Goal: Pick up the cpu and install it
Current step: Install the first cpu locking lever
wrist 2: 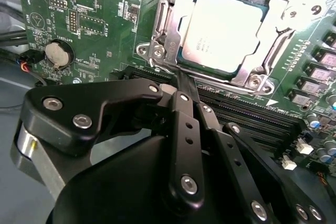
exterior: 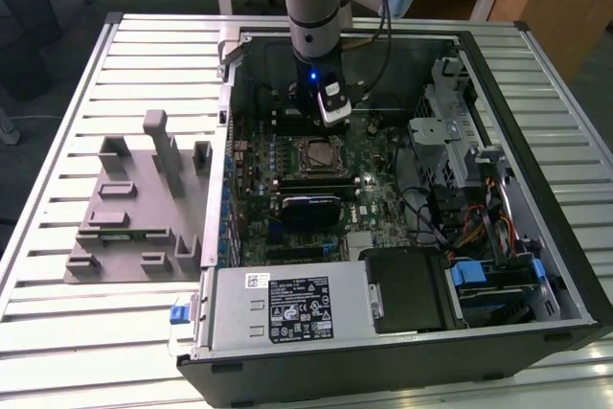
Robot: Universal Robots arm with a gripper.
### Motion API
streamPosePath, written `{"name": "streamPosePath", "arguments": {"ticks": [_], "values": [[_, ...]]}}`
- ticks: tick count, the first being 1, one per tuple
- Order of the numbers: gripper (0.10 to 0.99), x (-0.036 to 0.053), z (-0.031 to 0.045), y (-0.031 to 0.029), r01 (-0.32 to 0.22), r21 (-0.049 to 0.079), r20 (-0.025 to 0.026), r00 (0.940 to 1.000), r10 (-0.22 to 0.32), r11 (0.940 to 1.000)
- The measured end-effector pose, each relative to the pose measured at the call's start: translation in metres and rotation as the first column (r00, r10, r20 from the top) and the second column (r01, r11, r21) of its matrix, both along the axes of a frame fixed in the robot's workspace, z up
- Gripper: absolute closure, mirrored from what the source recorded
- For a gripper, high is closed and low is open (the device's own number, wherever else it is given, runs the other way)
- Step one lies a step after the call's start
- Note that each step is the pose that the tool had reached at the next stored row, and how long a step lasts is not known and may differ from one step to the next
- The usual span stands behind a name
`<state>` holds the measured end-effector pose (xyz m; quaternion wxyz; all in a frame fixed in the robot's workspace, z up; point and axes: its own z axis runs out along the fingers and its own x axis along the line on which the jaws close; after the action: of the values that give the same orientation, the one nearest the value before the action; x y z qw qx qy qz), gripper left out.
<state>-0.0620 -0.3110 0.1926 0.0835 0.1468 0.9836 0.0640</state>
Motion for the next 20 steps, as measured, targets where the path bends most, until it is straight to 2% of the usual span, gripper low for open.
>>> {"name": "streamPosePath", "arguments": {"ticks": [5, 9, 20], "values": [[0.98, 0.0001, 0.0, 0.0001, 0.0, 0.007, -0.0002, 1.0, 0.0, 1.0], [0.98, 0.0001, 0.0013, 0.0001, 0.0, 0.007, -0.0001, 1.0, 0.0, 1.0], [0.98, 0.0001, 0.0152, 0.0001, 0.002, 0.007, -0.0002, 1.0, -0.002, 1.0]]}}
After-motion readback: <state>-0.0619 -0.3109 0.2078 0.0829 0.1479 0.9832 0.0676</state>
